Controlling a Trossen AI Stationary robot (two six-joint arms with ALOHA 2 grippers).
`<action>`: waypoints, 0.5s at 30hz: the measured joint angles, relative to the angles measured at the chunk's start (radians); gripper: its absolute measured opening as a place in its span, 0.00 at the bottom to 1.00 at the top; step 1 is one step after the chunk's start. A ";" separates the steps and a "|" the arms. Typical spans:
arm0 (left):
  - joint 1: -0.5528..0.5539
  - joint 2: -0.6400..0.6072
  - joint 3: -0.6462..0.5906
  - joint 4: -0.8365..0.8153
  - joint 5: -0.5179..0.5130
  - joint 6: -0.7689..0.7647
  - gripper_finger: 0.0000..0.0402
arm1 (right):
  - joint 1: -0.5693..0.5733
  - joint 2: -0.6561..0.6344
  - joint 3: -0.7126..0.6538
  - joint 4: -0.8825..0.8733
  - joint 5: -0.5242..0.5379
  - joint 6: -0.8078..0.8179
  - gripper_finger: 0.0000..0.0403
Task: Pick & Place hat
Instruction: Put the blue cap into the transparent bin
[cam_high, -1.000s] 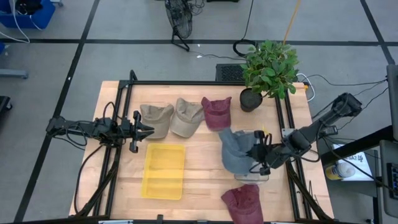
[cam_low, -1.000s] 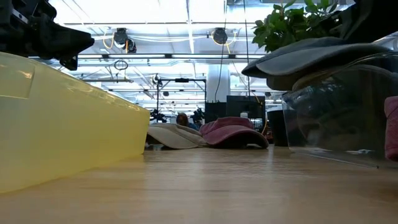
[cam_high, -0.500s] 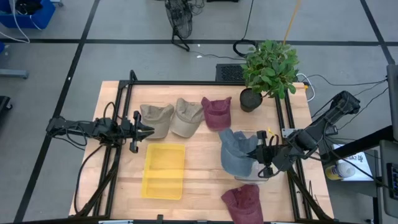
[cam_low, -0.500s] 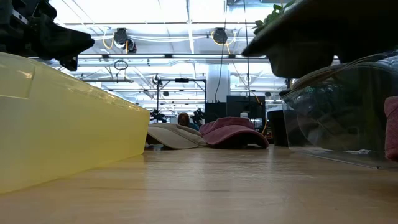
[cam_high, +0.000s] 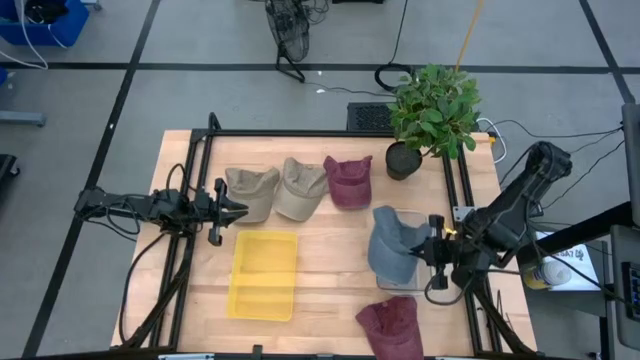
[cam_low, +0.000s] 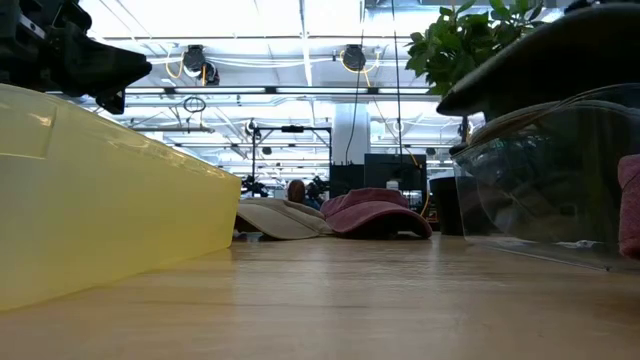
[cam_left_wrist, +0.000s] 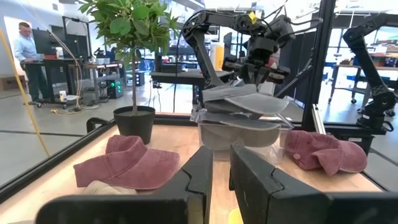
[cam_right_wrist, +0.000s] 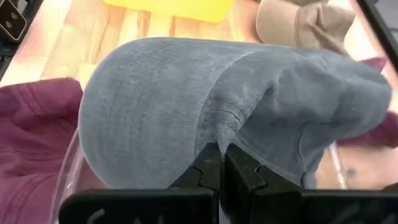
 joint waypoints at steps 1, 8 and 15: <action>0.000 0.000 0.000 0.000 0.000 -0.001 0.15 | 0.004 0.001 -0.012 0.005 0.000 0.017 0.00; 0.000 0.000 0.000 0.000 0.000 -0.001 0.15 | 0.007 0.002 -0.113 0.005 0.002 0.111 0.00; 0.000 0.000 0.000 0.000 0.000 0.000 0.15 | -0.008 0.002 -0.166 0.003 -0.079 0.189 0.00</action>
